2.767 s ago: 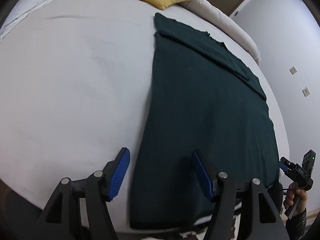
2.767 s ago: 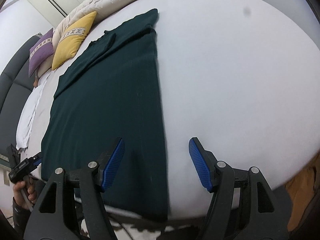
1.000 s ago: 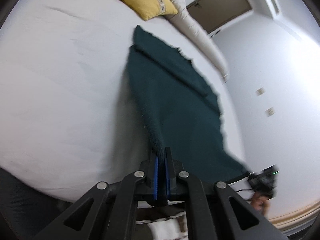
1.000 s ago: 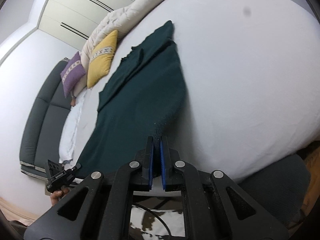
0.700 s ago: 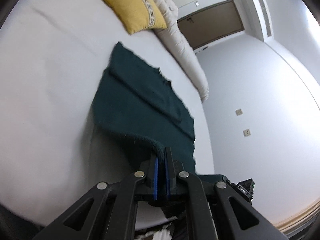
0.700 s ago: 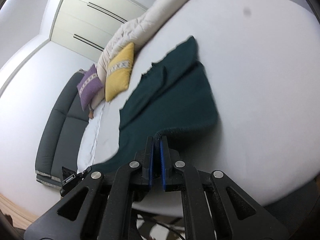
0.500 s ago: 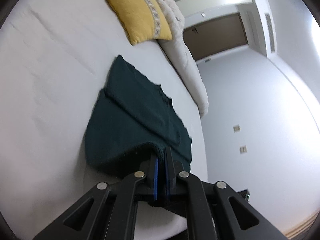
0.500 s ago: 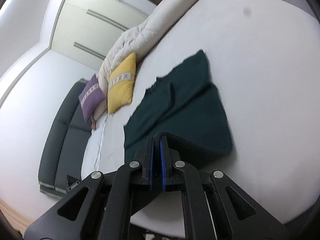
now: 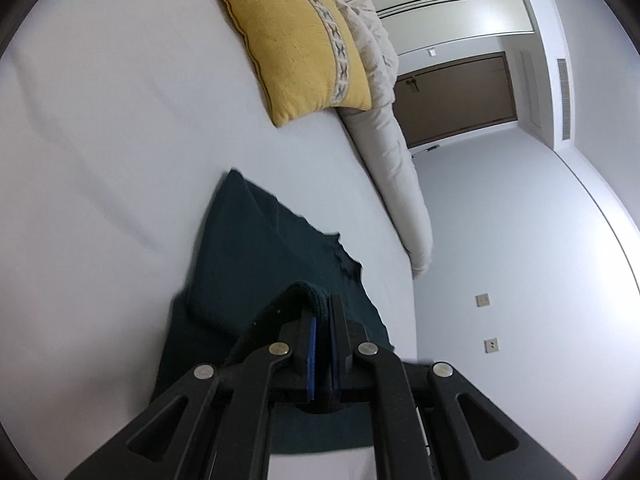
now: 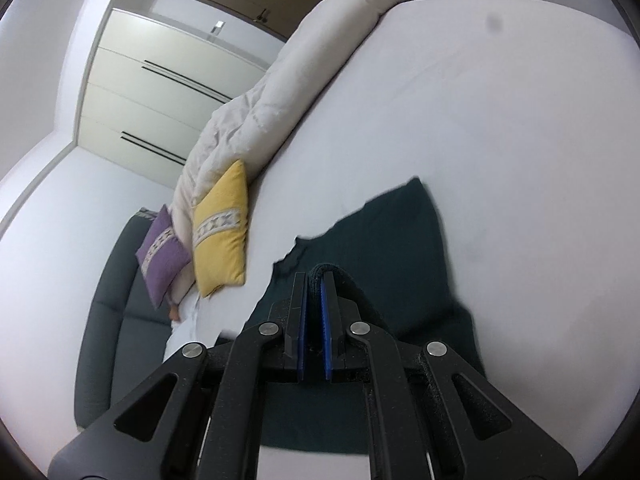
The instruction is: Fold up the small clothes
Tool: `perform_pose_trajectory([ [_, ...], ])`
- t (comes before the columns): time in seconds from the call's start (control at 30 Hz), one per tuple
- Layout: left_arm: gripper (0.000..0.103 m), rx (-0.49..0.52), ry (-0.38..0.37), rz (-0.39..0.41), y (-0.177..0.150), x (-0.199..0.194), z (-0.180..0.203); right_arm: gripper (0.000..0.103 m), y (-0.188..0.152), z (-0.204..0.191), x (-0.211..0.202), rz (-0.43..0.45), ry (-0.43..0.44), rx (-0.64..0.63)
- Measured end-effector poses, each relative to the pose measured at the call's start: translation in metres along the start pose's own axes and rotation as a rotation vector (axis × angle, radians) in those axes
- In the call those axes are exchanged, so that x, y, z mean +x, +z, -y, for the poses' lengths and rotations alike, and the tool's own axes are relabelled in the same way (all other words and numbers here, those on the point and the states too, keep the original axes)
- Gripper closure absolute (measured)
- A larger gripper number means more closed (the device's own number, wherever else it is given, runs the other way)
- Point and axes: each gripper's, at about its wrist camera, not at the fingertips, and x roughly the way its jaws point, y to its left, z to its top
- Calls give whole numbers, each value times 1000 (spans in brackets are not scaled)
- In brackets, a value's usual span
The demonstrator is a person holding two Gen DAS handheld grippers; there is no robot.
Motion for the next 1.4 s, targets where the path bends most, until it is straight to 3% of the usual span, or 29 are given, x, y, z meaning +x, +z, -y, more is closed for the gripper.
perform_pose_trajectory([
  [0.5,96,-7,140,-43,63,109,-31,98,55,27,147,-19,-181,-26],
  [0.53,94,-17,154,-47,65,114,-35,96,58,29,158,-26,-201,-31],
  [0.57,81,-28,169,-55,67,120,-40,94,61,31,167,-28,-226,-34],
  [0.63,70,-58,146,-57,71,125,-49,90,67,36,177,-10,-248,-35],
  [0.7,59,-47,123,-48,72,122,-46,75,70,40,177,21,-261,-41],
  [0.73,51,-35,123,-40,72,120,-43,59,70,41,176,35,-258,-45],
  [0.77,50,-28,121,-34,71,118,-42,58,70,41,173,52,-259,-57],
  [0.93,45,-35,108,-8,64,101,-41,58,62,40,157,50,-272,-90],
  [1.0,45,-7,119,-5,57,93,-38,58,49,31,144,29,-281,-169],
  [1.2,45,125,221,-20,21,82,-34,58,0,5,134,-38,-373,-433],
  [1.4,47,305,354,-25,-8,85,-21,60,-32,14,133,-94,-462,-527],
])
